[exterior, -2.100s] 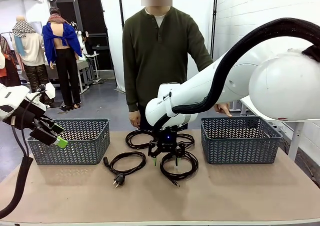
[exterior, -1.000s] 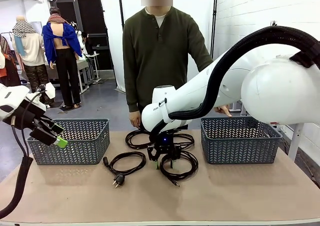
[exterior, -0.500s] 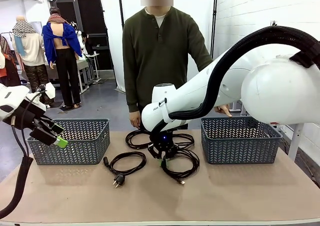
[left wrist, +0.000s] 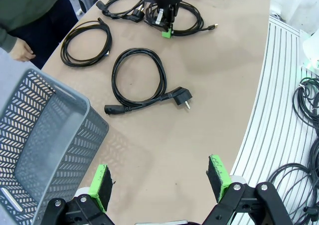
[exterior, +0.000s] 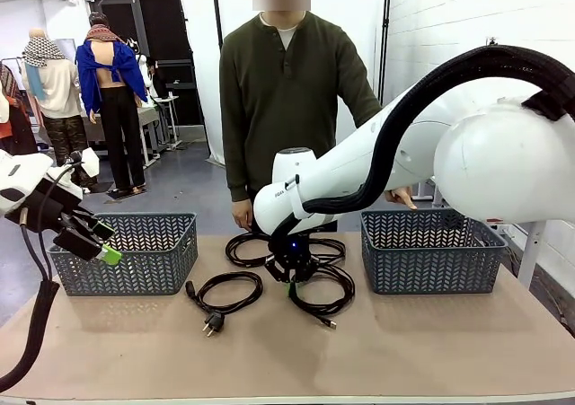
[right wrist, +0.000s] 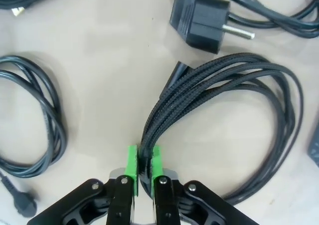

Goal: Organize the cables according to human instructions.
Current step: Pick up a bundle of cables and place it in the basket indicated by the human.

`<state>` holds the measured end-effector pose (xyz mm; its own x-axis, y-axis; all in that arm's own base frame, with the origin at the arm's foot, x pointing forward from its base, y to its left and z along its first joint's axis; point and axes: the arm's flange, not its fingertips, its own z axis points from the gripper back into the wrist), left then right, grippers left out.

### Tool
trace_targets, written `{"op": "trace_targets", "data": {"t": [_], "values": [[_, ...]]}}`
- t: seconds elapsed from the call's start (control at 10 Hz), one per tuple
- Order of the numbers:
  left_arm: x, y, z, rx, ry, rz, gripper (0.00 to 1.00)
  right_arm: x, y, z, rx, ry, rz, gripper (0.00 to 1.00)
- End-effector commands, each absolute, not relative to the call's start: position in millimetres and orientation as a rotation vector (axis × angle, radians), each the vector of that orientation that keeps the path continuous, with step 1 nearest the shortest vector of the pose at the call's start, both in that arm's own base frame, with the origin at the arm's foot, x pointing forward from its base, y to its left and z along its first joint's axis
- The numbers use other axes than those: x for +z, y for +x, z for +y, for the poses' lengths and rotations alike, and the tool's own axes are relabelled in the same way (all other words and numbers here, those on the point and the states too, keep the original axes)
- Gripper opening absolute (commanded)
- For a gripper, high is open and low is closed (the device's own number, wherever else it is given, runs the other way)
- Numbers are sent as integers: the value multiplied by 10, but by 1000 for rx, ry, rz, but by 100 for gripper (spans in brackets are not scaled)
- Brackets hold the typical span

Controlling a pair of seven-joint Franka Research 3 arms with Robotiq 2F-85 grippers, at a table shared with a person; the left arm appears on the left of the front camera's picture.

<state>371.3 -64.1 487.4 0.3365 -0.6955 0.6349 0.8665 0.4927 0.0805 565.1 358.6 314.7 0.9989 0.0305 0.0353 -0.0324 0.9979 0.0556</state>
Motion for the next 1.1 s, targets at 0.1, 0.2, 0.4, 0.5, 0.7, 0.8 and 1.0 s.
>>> {"op": "trace_targets", "data": {"t": [0.1,0.2,0.4,0.5,0.7,0.8,1.0], "values": [[4863,3737,-603,-1055,-313,-674,100,3421,5435,3618,-26,-62,-101,0],[4863,3737,-603,-1055,-313,-674,100,3494,5402,3633,-24,-80,-96,0],[4863,3737,-603,-1055,-313,-674,100,3661,5331,3671,74,-69,-22,0],[4863,3737,-603,-1055,-313,-674,100,3769,5301,3671,186,-72,20,0],[4863,3737,-603,-1055,-313,-674,100,3966,5196,3646,408,15,120,0],[4863,3737,-603,-1055,-313,-674,100,4077,5145,3652,517,32,155,0],[4863,3737,-603,-1055,-313,-674,100,4253,5063,3605,711,-41,158,0]]}}
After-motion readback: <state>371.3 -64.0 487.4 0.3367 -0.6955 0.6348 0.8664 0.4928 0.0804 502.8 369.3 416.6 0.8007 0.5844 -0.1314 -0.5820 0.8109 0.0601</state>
